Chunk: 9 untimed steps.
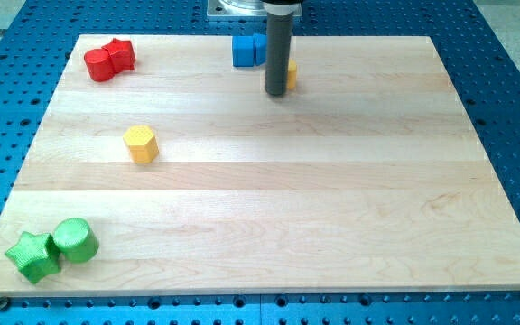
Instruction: Move the heart diagonally to the hexagon
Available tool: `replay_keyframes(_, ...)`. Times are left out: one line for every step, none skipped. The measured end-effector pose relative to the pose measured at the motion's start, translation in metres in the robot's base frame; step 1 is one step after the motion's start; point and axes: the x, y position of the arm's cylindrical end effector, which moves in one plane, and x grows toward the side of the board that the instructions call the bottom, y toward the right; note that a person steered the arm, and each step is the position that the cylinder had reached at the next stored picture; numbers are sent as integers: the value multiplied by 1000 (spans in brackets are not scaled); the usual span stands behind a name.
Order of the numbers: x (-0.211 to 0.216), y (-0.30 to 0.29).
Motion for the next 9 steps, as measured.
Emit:
replay_keyframes(0,-12)
replay_keyframes(-5,9)
replay_keyframes(-28,53)
replay_keyframes(-55,74)
replay_keyframes(-54,73)
replay_keyframes(-39,69)
replay_keyframes(-33,39)
replay_keyframes(-38,21)
replay_keyframes(-57,20)
